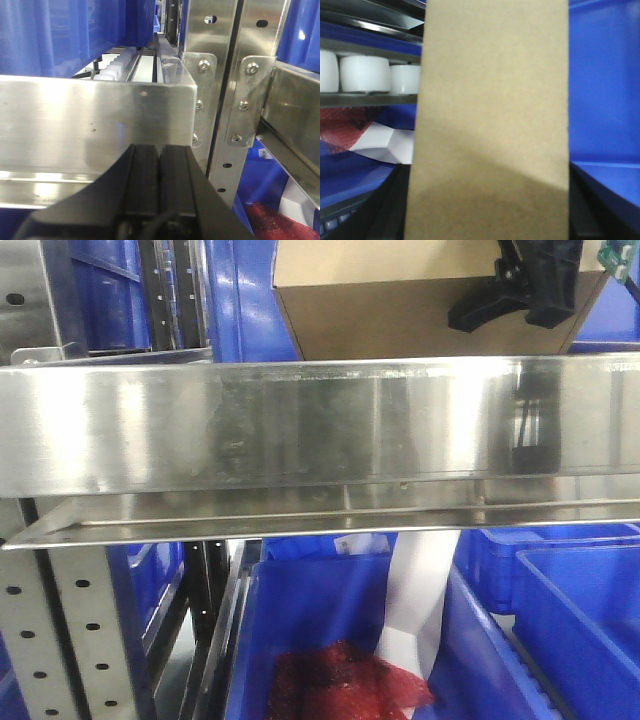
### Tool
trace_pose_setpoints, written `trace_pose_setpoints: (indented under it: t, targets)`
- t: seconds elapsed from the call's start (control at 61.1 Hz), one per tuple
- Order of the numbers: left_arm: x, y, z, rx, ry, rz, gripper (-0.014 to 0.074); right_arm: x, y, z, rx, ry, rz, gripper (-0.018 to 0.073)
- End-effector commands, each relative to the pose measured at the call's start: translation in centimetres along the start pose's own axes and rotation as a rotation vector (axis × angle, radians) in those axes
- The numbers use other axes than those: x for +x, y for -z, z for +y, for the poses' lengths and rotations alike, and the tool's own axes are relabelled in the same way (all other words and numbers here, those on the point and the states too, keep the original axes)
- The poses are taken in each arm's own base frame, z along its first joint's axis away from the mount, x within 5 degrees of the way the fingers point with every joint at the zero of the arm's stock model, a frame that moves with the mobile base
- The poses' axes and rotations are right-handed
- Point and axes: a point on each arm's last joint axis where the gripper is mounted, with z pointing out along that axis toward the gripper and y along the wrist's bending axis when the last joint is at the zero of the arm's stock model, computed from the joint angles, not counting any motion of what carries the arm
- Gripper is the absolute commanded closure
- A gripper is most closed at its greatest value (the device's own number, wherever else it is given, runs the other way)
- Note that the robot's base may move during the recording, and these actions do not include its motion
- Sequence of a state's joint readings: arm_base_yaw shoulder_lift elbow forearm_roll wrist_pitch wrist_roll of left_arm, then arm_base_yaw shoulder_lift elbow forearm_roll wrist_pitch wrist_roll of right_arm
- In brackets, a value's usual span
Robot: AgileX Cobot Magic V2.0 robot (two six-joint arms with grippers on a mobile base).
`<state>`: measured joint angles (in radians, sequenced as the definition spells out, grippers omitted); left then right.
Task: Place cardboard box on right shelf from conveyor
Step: 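Lower the box onto the upper shelf beside the blue bins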
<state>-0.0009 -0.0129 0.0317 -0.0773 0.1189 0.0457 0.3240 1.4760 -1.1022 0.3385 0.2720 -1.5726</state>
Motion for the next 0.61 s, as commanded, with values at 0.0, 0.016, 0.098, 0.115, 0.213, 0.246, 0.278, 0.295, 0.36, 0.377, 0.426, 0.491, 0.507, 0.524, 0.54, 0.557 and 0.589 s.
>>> trace_pose_setpoints:
  t: [0.0,0.016,0.098,0.115,0.213,0.246,0.278,0.295,0.36,0.377,0.426,0.491,0.507,0.524,0.54,0.557,0.589]
  targets:
    - [-0.5,0.1,0.0,-0.001,0.006,-0.091,0.0713,-0.5,1.5,-2.3,0.131,-0.055,-0.027,-0.0069]
    - [-0.5,0.1,0.0,-0.001,0.006,-0.091,0.0713,-0.5,1.5,-2.3,0.130,-0.059,-0.027,-0.0088]
    - [-0.5,0.1,0.0,-0.001,0.006,-0.091,0.0712,-0.5,1.5,-2.2,0.121,-0.077,-0.029,-0.0065]
    - [-0.5,0.1,0.0,-0.001,0.006,-0.091,0.0713,-0.5,1.5,-2.2,0.118,-0.082,-0.029,-0.0064]
    - [-0.5,0.1,0.0,-0.001,0.006,-0.091,0.0713,-0.7,1.9,-2.2,0.108,-0.126,-0.036,-0.0065]
    - [-0.5,0.1,0.0,-0.001,0.006,-0.091,0.0712,-0.7,2.2,-2.2,0.106,-0.142,-0.040,-0.0065]
    - [-0.5,0.1,0.0,-0.001,0.006,-0.091,0.0713,-0.8,2.3,-2.2,0.101,-0.162,-0.044,-0.0065]
    - [-0.5,0.1,0.0,-0.001,0.006,-0.091,0.0713,-0.8,2.4,-2.2,0.099,-0.177,-0.046,-0.0065]
    - [-0.5,0.1,0.0,-0.001,0.006,-0.091,0.0713,-1.0,2.9,-2.2,0.086,-0.230,-0.055,-0.0065]
    - [-0.5,0.1,0.0,-0.001,0.006,-0.091,0.0713,-1.0,3.0,-2.2,0.083,-0.242,-0.057,-0.0065]
    - [-0.5,0.1,0.0,-0.001,0.006,-0.091,0.0713,-1.1,3.3,-2.2,0.077,-0.282,-0.061,-0.0065]
    - [-0.5,0.1,0.0,-0.001,0.006,-0.091,0.0713,-1.1,3.6,-2.1,0.068,-0.356,-0.066,-0.0065]
    - [-0.5,0.1,0.0,-0.001,0.006,-0.091,0.0713,-1.2,3.8,-2.1,0.067,-0.373,-0.068,-0.0065]
    - [-0.5,0.1,0.0,-0.001,0.006,-0.091,0.0713,-1.2,3.9,-2.1,0.067,-0.391,-0.069,-0.0065]
    - [-0.5,0.1,0.0,-0.001,0.006,-0.091,0.0713,-1.2,3.9,-2.1,0.067,-0.410,-0.070,-0.0065]
    - [-0.5,0.1,0.0,-0.001,0.006,-0.091,0.0712,-1.2,4.0,-2.1,0.069,-0.430,-0.072,-0.0065]
    - [-0.5,0.1,0.0,-0.001,0.006,-0.091,0.0713,-1.2,4.2,-2.1,0.067,-0.486,-0.075,-0.0065]
